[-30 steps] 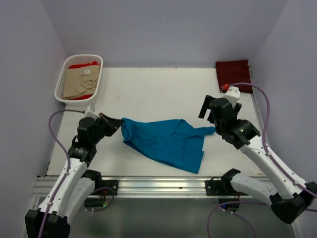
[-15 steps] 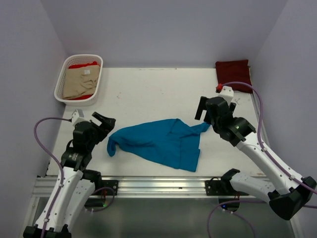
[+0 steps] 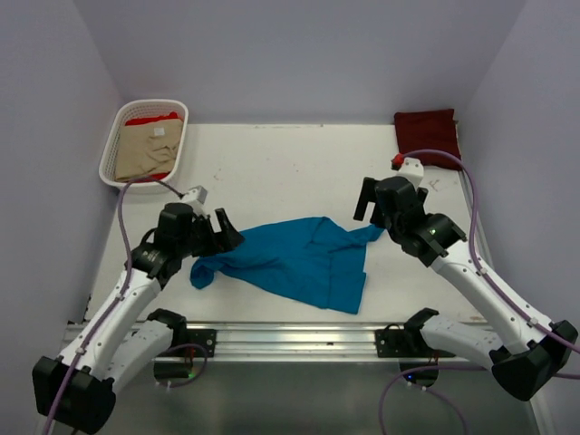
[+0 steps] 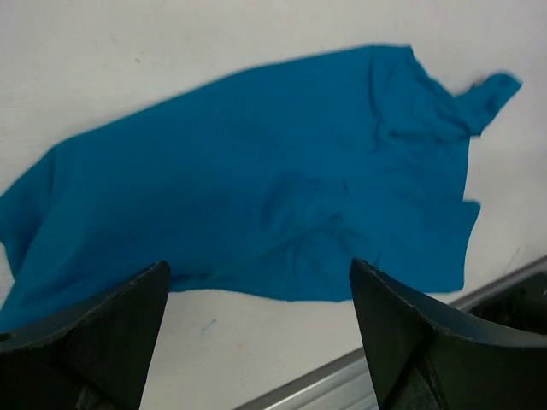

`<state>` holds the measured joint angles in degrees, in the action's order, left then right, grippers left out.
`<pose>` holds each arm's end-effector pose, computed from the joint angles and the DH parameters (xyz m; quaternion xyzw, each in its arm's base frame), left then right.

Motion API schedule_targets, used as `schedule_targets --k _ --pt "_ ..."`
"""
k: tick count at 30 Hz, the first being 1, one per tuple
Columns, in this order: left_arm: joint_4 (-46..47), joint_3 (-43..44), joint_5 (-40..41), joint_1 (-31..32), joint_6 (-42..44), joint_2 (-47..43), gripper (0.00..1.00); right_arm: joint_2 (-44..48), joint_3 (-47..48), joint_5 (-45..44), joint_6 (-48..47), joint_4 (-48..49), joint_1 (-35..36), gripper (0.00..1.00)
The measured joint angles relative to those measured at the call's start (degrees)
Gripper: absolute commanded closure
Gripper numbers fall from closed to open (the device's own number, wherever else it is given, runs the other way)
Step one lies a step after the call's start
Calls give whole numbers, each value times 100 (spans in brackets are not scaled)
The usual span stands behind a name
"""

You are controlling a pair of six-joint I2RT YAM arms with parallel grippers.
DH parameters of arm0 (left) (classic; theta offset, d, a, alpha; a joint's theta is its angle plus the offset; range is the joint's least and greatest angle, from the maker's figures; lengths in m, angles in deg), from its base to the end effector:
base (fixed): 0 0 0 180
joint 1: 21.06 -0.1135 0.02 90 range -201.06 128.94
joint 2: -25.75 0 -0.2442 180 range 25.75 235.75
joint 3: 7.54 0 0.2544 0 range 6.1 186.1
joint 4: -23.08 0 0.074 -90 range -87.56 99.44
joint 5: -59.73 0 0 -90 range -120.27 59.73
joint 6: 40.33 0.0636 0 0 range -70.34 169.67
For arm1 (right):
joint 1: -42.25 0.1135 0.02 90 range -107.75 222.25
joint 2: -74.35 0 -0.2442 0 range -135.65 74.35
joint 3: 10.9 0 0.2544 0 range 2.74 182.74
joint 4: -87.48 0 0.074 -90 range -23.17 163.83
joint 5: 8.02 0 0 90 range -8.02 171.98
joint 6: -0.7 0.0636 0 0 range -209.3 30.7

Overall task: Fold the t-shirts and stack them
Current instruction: Move the tshirt to the center of the board, then flatten the tshirt out

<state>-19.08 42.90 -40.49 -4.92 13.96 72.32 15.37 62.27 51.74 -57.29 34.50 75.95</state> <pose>0.2016 -0.0701 0.2234 -0.1141 0.8899 -0.2620 0.3556 0.2185 0.1072 0.3044 0.0999 0.8721 0.0287 0.4781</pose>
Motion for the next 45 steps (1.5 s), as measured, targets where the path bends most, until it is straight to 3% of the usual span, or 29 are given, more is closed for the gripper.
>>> schedule_targets --k 3,11,14,18,31,45 --pt "-133 111 -57 763 411 393 11 0 0 57 17 -9 0 1" --pt "-94 1416 879 4116 920 2529 10 122 76 -15 57 -343 0 1" --pt "-61 1836 1167 5003 1093 3274 11 282 216 -149 55 -573 0 1" --pt "-42 1825 1401 5329 1187 3740 14 546 474 -369 55 -881 0 1" --pt "654 1779 1794 5316 1373 4701 21 1088 767 -629 107 -1499 0 1" --pt "815 2636 1908 6111 1582 5552 23 1150 723 -675 140 -1668 0 1"
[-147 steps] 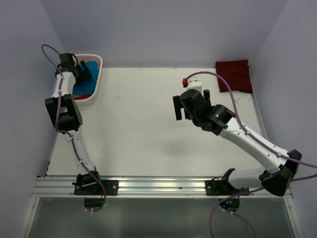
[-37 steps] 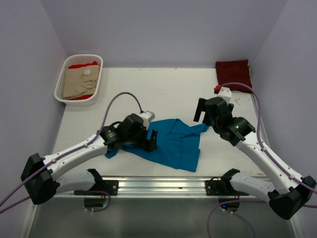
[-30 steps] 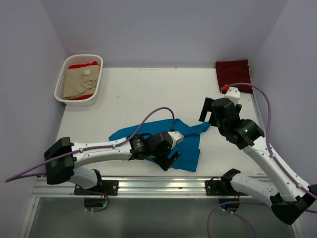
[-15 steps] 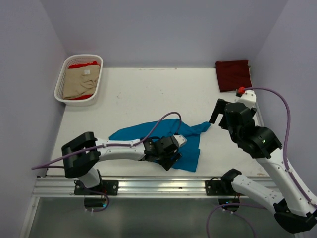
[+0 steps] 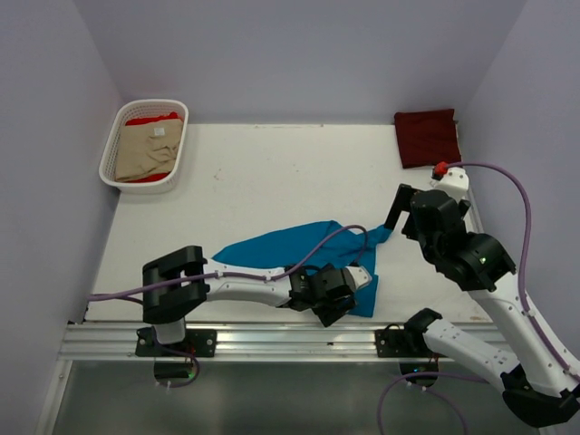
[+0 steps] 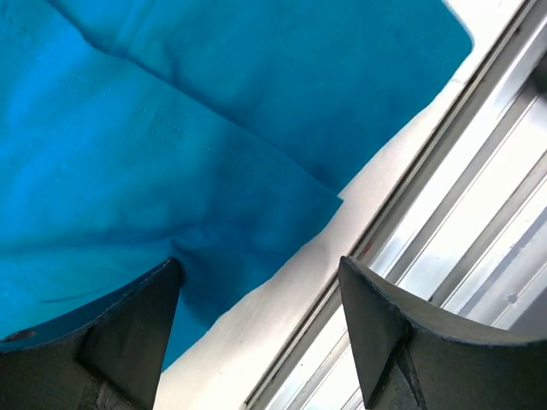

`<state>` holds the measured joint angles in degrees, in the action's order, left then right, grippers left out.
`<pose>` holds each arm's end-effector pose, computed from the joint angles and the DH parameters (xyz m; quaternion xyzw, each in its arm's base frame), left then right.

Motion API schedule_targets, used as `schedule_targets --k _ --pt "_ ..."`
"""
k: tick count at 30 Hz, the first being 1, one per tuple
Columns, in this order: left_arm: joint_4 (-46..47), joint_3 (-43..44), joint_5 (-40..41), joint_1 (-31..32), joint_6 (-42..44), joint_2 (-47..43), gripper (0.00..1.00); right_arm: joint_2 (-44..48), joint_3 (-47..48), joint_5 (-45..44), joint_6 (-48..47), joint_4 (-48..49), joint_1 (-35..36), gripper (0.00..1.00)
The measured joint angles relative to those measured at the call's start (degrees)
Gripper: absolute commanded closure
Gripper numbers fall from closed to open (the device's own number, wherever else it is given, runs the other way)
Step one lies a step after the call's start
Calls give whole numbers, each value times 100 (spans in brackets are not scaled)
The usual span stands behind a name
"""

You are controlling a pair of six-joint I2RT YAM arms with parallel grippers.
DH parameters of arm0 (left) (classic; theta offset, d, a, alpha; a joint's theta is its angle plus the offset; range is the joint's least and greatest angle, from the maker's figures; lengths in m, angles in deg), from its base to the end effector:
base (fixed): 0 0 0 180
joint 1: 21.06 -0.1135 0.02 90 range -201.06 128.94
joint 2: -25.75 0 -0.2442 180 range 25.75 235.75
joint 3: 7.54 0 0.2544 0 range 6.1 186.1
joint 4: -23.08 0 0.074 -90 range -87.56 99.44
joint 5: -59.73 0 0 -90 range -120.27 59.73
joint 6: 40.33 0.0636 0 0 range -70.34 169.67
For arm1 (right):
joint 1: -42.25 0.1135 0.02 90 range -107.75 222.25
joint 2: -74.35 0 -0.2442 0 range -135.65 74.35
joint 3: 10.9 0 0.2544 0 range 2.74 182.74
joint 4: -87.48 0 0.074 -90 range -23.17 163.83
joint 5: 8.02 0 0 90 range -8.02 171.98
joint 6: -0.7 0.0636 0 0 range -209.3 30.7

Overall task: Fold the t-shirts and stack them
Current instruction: Flatten the tshirt out

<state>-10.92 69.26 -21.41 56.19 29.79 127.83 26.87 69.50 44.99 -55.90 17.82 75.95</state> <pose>0.0914 -0.3597 0.1260 0.4435 0.8532 -0.1487 0.2306 0.1614 0.0617 0.3571 0.1400 0.8481 -0.0014 0.5110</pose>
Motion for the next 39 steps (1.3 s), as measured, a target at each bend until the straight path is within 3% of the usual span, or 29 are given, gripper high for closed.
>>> schedule_targets --k 8,18,32,39 --pt "-227 557 240 323 31 37 24 -11 -59 -2 0 -9 0 1" --pt "-155 470 190 378 219 562 26 0 -59 -105 0 -15 0 1" --pt "57 472 48 378 463 584 32 37 -59 -109 0 -20 0 1" --pt "184 474 -33 378 599 636 40 37 -57 -109 0 -20 0 1"
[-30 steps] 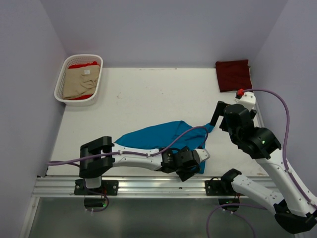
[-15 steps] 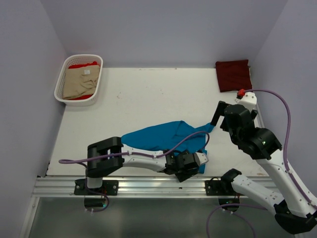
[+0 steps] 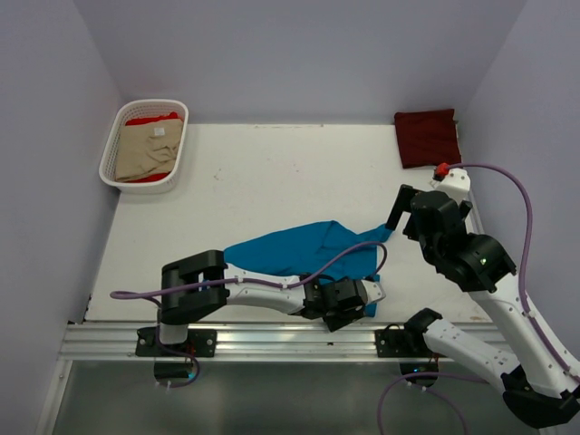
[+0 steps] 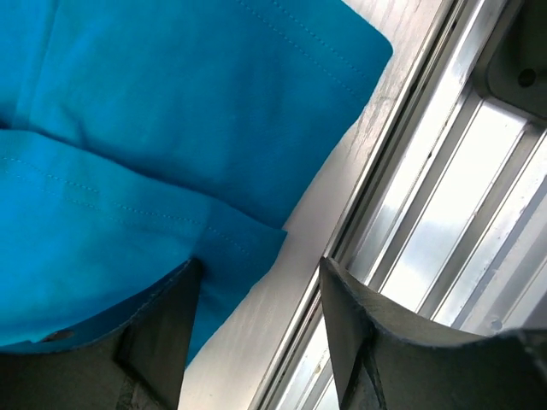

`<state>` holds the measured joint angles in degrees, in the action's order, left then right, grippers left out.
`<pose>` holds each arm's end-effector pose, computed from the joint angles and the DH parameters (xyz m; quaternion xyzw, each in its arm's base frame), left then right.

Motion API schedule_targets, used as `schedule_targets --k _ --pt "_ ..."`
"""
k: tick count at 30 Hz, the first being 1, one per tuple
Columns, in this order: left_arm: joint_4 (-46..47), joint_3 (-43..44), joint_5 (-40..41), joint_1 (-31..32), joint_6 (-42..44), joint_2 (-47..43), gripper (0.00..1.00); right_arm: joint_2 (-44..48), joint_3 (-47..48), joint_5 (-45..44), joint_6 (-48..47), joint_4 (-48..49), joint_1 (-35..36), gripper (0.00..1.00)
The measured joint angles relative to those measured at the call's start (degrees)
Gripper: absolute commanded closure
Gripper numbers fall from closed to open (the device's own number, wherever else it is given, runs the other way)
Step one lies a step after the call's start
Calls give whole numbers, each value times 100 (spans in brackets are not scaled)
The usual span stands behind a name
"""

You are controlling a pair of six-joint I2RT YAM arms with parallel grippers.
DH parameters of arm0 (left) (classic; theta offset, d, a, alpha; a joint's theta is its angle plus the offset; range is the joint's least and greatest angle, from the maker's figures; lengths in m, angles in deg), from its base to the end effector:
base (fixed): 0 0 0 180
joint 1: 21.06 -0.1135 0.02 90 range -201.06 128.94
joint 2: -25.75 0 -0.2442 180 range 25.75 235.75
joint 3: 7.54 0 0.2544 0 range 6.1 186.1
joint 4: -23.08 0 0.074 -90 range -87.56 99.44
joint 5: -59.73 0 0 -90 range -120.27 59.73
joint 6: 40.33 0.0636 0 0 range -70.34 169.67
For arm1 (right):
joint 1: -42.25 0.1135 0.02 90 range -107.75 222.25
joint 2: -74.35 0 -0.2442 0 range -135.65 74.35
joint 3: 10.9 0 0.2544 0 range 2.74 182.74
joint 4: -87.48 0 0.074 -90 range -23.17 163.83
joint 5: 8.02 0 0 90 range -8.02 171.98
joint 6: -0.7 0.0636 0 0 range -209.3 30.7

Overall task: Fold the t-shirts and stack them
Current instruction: Flatten the tshirt out

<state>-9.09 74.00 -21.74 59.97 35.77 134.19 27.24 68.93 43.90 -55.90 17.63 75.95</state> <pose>0.0708 -0.3882 0.1126 0.5149 0.8118 -0.1475 0.2326 0.1605 0.0599 0.3550 0.1430 0.8468 -0.0109 0.5122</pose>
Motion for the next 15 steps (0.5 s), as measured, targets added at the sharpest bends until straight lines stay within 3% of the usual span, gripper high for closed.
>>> schedule_targets --k 10,15 --pt "227 50 37 -2 107 96 49 0 0 0 0 0 0 1" --pt "229 50 122 -2 109 96 58 0 -2 0 0 2 0 1"
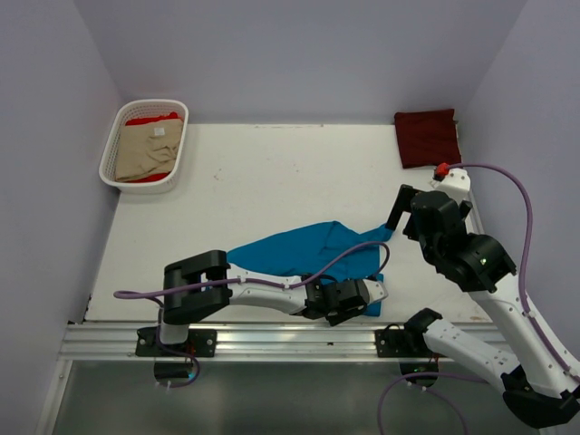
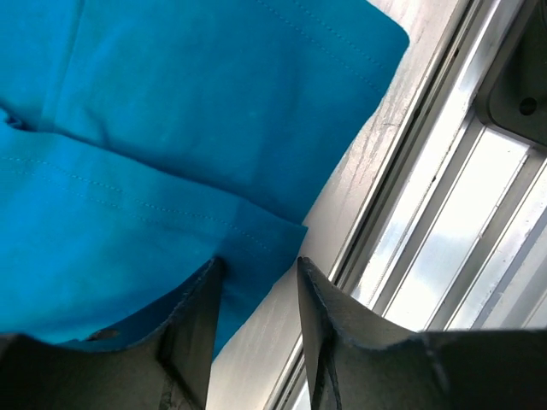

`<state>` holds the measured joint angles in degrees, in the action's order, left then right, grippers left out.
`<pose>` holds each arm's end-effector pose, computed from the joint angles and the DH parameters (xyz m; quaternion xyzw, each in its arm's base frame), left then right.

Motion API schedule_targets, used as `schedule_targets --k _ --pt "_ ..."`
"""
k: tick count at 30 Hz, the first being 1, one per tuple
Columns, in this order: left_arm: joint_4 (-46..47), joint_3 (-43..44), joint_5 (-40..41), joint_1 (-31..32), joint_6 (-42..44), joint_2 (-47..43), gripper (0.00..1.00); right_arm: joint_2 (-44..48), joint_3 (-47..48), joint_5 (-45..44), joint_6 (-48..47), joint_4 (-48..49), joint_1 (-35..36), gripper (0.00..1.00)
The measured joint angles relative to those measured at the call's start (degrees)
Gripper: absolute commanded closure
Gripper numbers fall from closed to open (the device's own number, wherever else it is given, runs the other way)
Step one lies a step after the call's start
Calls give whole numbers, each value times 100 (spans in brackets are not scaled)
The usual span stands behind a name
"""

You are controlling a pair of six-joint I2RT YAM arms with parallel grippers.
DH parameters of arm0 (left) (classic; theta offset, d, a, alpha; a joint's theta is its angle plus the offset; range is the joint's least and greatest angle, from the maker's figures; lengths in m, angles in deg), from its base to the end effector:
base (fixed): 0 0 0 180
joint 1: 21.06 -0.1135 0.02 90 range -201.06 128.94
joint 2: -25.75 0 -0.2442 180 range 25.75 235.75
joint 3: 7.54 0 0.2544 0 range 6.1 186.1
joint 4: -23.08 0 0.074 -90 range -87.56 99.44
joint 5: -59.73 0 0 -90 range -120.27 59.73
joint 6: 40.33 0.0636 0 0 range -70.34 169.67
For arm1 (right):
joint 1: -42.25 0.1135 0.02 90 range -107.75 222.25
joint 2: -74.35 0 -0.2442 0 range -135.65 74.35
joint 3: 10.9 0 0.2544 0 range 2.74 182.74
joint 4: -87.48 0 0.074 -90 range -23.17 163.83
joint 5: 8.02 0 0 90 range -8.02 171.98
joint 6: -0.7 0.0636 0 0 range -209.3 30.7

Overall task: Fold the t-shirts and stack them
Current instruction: Flatten the tshirt out

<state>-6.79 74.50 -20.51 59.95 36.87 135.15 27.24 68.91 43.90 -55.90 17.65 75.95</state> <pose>0.0733 -0.3944 0.1120 0.5161 0.8050 -0.1495 0.2516 0.1605 0.0599 0.3550 0.1430 0.8468 -0.0109 0.5122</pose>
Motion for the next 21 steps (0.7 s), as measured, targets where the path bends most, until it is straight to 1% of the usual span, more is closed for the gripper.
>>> schedule_targets --k 2,3,12,17,21 --pt "0 0 46 0 7 0 63 0 0 2 0 2 0 1" --pt "0 0 68 0 4 0 63 0 0 2 2 2 0 1" --pt "-2 0 142 0 -2 2 64 33 -35 2 2 -2 0 1" --pt "-11 0 195 0 -4 2 69 42 -59 2 4 2 0 1" --pt "-31 0 280 0 -7 -13 71 39 -79 2 4 4 0 1"
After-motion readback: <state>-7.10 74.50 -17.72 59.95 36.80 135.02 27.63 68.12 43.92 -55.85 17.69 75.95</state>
